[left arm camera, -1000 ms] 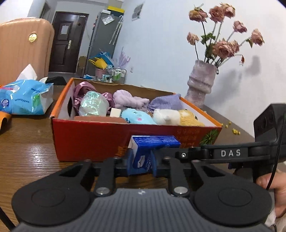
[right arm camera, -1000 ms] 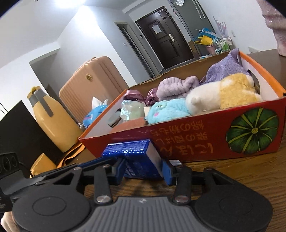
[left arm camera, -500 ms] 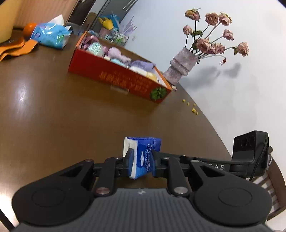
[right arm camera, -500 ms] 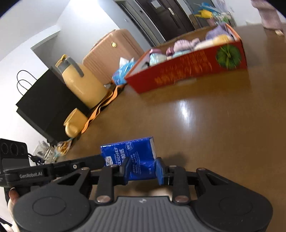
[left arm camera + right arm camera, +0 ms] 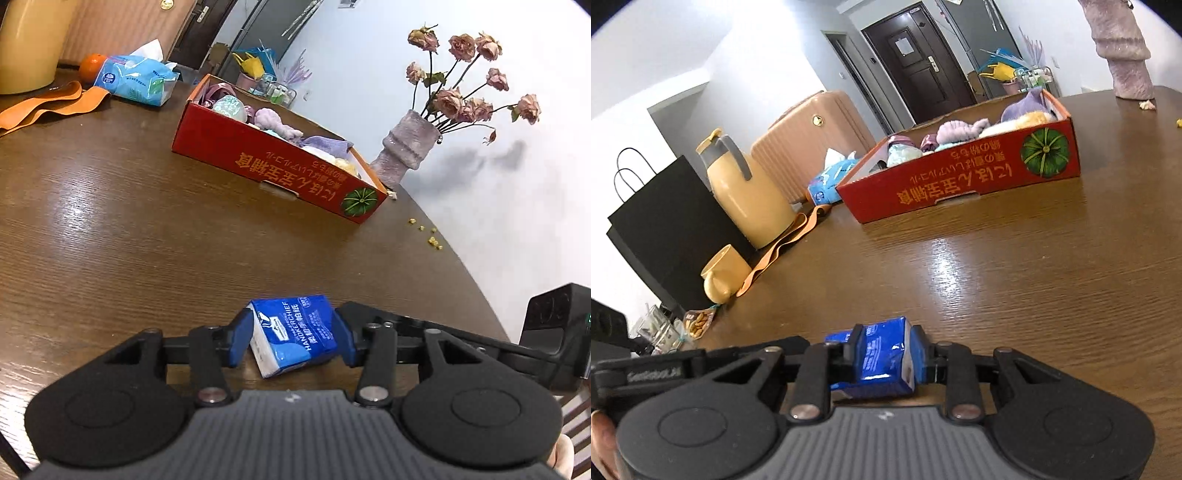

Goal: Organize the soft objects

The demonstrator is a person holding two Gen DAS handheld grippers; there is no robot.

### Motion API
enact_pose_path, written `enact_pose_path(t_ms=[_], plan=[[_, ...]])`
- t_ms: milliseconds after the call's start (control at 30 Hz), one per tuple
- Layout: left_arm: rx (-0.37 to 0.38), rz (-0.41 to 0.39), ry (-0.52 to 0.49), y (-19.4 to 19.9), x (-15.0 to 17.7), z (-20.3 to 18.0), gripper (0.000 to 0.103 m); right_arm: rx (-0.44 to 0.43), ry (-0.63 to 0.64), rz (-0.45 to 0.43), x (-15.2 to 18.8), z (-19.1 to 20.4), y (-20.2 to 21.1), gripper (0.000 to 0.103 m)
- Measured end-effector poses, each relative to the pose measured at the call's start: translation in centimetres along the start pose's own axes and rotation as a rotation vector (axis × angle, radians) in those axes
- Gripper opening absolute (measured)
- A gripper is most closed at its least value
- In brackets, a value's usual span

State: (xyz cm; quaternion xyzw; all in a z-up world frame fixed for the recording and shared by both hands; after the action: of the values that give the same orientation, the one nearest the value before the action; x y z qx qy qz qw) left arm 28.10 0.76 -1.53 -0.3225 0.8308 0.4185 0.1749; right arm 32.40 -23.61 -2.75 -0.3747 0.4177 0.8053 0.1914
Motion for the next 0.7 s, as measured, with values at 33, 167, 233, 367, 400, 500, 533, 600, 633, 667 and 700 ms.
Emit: enact_pose_path(t_ms=[33,167,233,367,400,500,533,600,633,667,700], plan=[[-0.02,-0.003,-0.005,-0.5,0.1,0.0,0.047,0.004,0.001,0.008,0.1,0.0,-0.5,0.026],[-0.068,-0.007,0.005,-1.4,1.0,1.3,0.034,0.025,0.039,0.017,1.3,0.6,-1.5,0.025],[-0.042,-0.006,0.043,-1.4,1.1,2.1,0.034,0.049,0.081,0.0,1.7,1.2,-1.4,0.025],[-0.036,-0.008,0.057,-1.5,0.9,2.5,0.033,0.074,0.084,-0.009,2.0,1.8,-1.1,0.023],[-0.038,-0.009,0.055,-1.5,0.9,2.4,0.033,0.066,0.066,0.001,1.9,1.7,-0.9,0.023],[-0.033,-0.009,0.049,-1.5,0.9,2.4,0.032,0.044,0.029,0.022,2.0,1.5,-0.2,0.023],[-0.031,-0.009,0.037,-1.5,1.0,2.2,0.032,0.043,0.021,0.02,2.1,1.5,-0.1,0.023],[-0.035,-0.012,0.018,-1.6,1.1,1.9,0.033,0.045,-0.001,0.01,2.3,1.3,-0.1,0.024],[-0.038,-0.011,0.018,-1.6,1.1,1.8,0.033,0.058,0.0,0.003,2.3,1.3,-0.2,0.028],[-0.038,-0.008,0.017,-1.6,1.1,1.7,0.033,0.072,0.003,0.003,2.4,1.3,-0.4,0.036],[-0.038,-0.005,0.015,-1.6,1.1,1.6,0.035,0.086,0.006,0.003,2.3,1.3,-0.5,0.039]])
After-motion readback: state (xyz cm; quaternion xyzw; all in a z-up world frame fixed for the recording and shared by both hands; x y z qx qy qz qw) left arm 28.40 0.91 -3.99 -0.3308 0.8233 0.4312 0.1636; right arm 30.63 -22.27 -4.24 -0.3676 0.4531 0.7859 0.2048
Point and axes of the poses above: each gripper's, at about its wrist camera, not at the fingertips, and y roughly against the way its jaws point, z to its left, x to its underside, the point moved 1 cm from there along -y, roughly the way its jaws point, and after that the axes turned 11 degrees about y, right-handed, at the moved point
